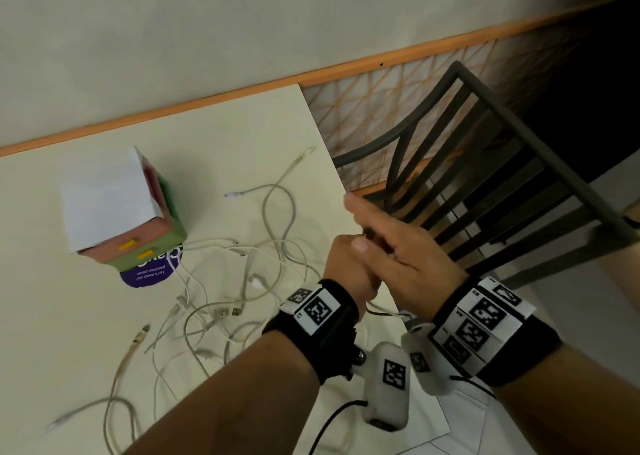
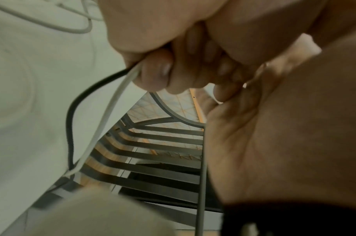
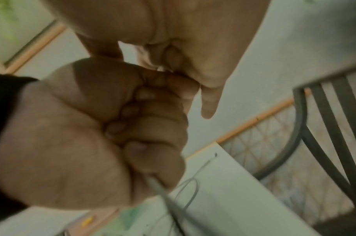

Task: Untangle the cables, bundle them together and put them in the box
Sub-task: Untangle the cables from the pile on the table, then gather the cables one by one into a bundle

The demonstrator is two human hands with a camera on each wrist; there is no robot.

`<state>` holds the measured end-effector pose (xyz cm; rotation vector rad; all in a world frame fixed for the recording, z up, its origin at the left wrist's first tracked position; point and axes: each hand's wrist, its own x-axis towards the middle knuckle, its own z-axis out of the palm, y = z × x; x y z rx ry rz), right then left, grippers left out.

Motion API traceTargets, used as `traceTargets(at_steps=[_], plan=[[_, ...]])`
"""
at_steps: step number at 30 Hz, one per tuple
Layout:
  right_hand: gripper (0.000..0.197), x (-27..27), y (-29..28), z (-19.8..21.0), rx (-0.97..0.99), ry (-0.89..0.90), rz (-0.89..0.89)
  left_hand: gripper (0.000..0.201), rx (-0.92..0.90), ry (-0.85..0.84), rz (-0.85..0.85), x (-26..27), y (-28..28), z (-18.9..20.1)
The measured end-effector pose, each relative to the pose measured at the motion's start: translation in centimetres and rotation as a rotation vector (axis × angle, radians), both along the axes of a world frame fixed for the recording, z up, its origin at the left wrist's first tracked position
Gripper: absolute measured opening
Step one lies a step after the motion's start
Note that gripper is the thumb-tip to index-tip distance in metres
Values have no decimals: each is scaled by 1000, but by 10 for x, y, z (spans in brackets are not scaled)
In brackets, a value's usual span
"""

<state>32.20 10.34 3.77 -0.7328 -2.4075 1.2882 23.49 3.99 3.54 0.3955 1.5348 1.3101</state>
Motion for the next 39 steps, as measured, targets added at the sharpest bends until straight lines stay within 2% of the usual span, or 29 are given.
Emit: traceTargets(at_steps=[2,4,5,6,8,10,11,13,14,15,16,18,20,23,25,27,30,34,36,39], plan=[[68,0,-4,-9,-342,130,-104,23,-26,-14,41,-5,2,3],[57,0,-10,-17,-765,249,-150,28,-16,-53,59,-12,1,12],[46,1,-13,-21,-854,251,-111,38,-1,-85,73,-16,1,18],[38,3,-16,-24,-839,206,-50,49,20,-85,89,-20,0,18],[27,9,-18,-30,-634,33,52,58,84,-99,91,-27,0,24],[36,11,-16,-40,-389,-212,20,58,106,-152,26,-25,-2,30],[33,9,-13,-46,-291,-312,-36,59,79,-161,-13,-20,-4,32],[10,-1,-12,-53,-97,-512,-42,62,29,-158,-42,-10,-10,30],[7,-9,-15,-54,-30,-584,-6,62,11,-167,-26,-10,-12,28],[12,-17,-16,-57,18,-634,30,59,-1,-180,4,-14,-14,28],[11,-24,-18,-55,9,-659,47,53,-17,-217,65,-22,-15,26],[22,-36,-19,-48,-97,-651,50,47,-40,-274,173,-47,-18,24],[21,-51,-18,-40,-190,-636,99,49,-49,-242,235,-71,-24,21],[2,-82,-11,-33,-372,-464,179,50,-25,-151,302,-99,-37,13],[8,-109,-2,-38,-440,-356,45,49,-27,-128,367,-114,-50,5],[9,-135,7,-45,-271,-380,-148,53,-34,-109,417,-123,-64,-4],[19,-185,17,-57,2,-519,-301,53,4,-92,439,-141,-84,-15],[52,-234,40,-78,249,-801,-220,48,3,-42,414,-159,-103,-28],[50,-245,47,-88,343,-872,-182,51,-7,-58,417,-165,-108,-32],[33,-251,47,-95,385,-898,-136,52,-5,-93,419,-170,-112,-35]])
